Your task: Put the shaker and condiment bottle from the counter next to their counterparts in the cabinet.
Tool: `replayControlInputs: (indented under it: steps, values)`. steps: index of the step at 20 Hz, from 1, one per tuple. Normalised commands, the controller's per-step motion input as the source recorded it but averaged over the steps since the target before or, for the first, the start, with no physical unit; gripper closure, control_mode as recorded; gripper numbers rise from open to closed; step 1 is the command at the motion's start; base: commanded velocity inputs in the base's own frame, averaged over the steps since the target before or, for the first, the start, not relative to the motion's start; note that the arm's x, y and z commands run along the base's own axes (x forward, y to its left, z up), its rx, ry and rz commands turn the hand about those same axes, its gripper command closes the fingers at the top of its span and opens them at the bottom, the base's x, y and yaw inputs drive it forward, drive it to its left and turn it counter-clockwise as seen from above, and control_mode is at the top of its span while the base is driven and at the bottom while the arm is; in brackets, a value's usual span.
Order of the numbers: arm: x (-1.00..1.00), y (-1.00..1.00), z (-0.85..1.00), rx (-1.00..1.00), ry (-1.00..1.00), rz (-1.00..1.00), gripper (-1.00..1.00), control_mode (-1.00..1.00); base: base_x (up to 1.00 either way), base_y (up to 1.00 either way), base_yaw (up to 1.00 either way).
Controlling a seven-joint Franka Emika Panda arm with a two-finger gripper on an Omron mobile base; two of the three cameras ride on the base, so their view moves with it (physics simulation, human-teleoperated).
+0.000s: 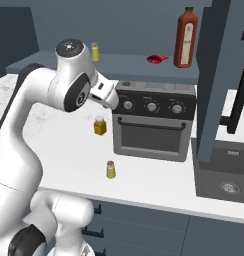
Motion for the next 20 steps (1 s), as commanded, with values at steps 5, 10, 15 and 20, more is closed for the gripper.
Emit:
replayControlInputs:
  steps: [5, 10, 15, 20]
  values:
    - [-0.06, 0.35, -0.26, -0.09, 0.00, 0.00, -1.00, -1.00, 0.00, 0.00, 0.00]
    - [0.00, 0.21, -0.26, -0.05, 0.00, 0.00, -1.00, -1.00, 0.00, 0.00, 0.00]
    - [-0.02, 0.01, -0.44, -0.05, 0.00, 0.00, -1.00, -1.00, 0.00, 0.00, 0.00]
    - [-0.21, 0.21, -0.53, -0.13, 0.00, 0.00, -1.00, -1.00, 0.00, 0.00, 0.00]
